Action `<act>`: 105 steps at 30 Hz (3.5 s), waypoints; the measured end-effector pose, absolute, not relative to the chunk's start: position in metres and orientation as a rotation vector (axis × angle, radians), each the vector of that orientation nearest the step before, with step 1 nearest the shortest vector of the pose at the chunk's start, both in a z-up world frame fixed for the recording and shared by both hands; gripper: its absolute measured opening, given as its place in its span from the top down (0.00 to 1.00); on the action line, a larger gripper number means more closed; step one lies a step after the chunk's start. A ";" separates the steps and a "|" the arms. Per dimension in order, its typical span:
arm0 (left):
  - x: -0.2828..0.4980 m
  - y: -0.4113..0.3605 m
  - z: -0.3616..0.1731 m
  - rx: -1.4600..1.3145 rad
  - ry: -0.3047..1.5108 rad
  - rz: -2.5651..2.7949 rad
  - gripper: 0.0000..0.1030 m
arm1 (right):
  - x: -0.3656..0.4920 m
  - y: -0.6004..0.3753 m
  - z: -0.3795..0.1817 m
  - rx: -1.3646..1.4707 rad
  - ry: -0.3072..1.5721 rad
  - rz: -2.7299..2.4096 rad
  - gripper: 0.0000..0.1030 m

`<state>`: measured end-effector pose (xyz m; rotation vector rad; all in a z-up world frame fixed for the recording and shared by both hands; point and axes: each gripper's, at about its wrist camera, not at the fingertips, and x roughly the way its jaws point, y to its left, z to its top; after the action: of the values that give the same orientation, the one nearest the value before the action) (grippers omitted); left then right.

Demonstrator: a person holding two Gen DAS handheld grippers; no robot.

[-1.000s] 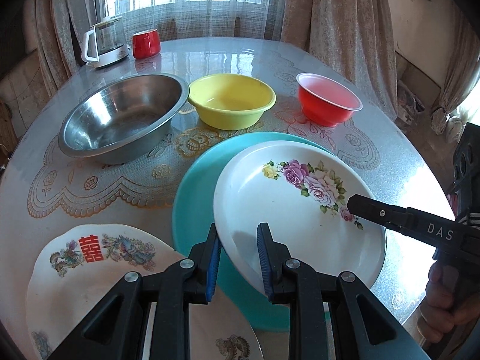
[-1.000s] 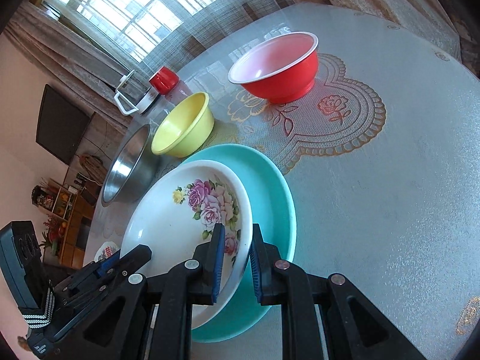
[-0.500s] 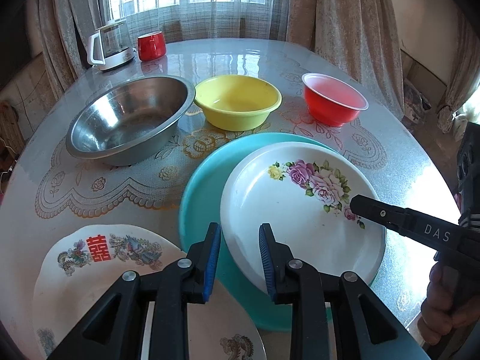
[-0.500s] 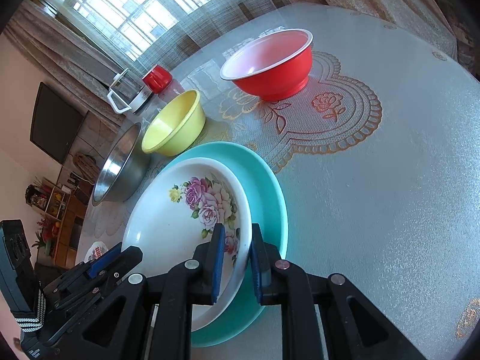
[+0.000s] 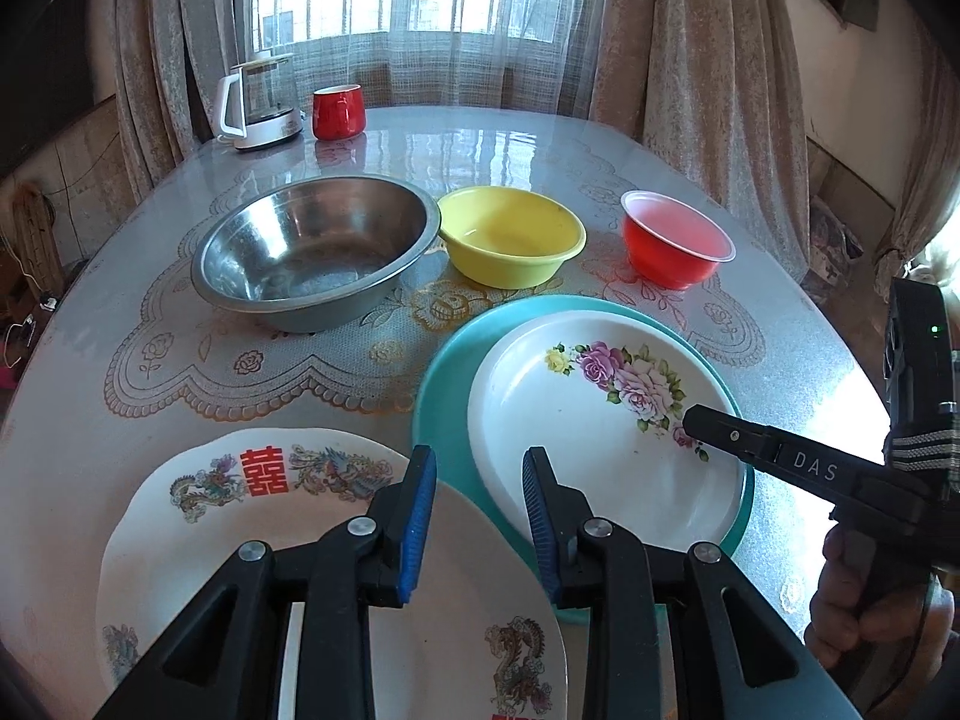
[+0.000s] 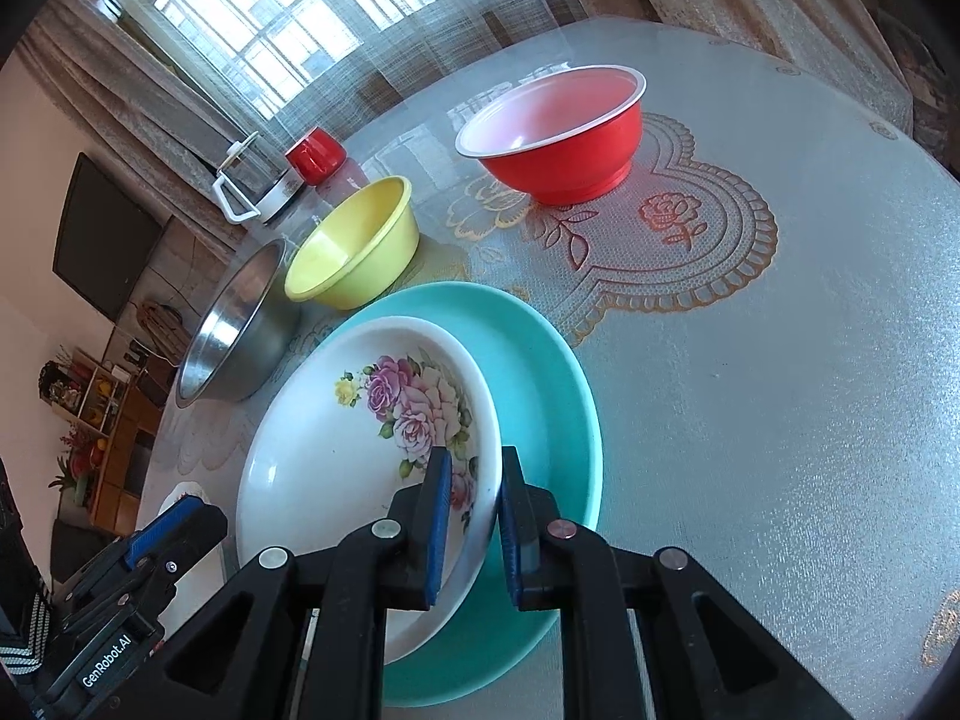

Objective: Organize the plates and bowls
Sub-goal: 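Lower the floral plate onto the teal plate and open the right gripper, then grasp the rim of the large white plate with red characters, right gripper, then lift the large plate with the right gripper toward the teal and floral stack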

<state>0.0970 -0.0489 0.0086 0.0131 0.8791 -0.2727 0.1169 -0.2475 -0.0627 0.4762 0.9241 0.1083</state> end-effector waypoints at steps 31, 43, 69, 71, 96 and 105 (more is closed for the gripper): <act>0.054 0.119 0.002 -0.253 0.806 -0.027 0.65 | 0.077 -0.212 -0.015 0.416 0.812 0.463 0.73; 0.034 0.148 -0.018 -0.310 0.793 -0.086 0.65 | 0.067 -0.150 -0.049 0.362 0.939 0.642 0.73; 0.034 0.126 -0.034 -0.212 0.782 -0.108 0.71 | 0.069 -0.099 -0.071 0.122 0.951 0.606 0.75; 0.033 0.125 -0.034 -0.192 0.774 -0.097 0.71 | 0.066 -0.098 -0.070 0.092 0.939 0.603 0.75; 0.025 0.116 -0.038 -0.143 0.788 -0.071 0.70 | 0.069 -0.091 -0.069 0.010 0.903 0.580 0.73; 0.021 0.120 -0.040 -0.131 0.782 -0.069 0.70 | 0.071 -0.090 -0.069 0.001 0.915 0.602 0.73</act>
<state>0.0212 0.1196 -0.0397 -0.1312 0.7816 -0.0692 0.0714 -0.0896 -0.0685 0.0013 0.9154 0.6017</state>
